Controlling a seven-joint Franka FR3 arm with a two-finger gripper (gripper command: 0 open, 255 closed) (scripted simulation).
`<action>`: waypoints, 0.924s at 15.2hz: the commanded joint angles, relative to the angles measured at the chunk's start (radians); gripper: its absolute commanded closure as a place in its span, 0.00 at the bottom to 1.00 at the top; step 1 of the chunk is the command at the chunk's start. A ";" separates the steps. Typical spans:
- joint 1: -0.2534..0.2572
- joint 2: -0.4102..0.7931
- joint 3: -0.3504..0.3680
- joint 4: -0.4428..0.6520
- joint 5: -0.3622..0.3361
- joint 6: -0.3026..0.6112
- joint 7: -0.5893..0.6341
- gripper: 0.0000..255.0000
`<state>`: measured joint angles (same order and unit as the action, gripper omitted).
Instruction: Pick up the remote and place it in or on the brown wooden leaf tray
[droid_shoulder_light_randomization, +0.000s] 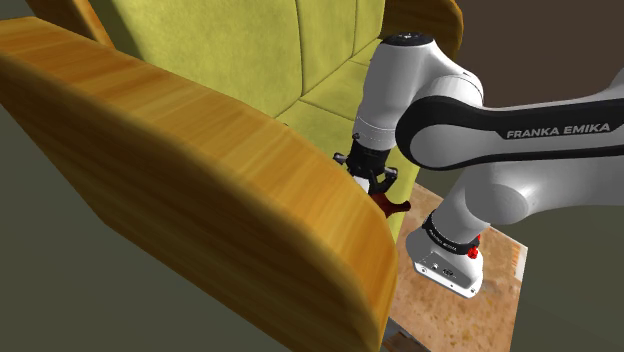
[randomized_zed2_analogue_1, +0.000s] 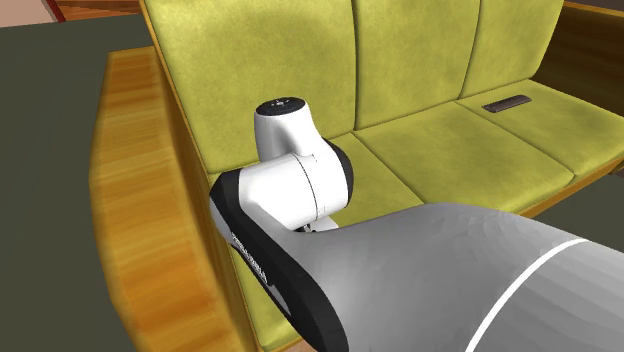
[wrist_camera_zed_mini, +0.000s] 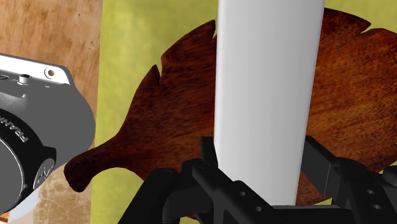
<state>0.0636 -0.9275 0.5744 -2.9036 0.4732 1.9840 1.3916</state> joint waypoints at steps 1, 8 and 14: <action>0.000 0.000 0.000 -0.001 0.001 0.001 0.000 1.00; 0.000 0.000 0.000 0.000 0.000 0.001 0.000 0.00; -0.020 -0.048 -0.060 0.101 -0.060 -0.145 0.006 0.00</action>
<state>0.0461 -0.9684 0.5230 -2.8130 0.4216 1.8584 1.3980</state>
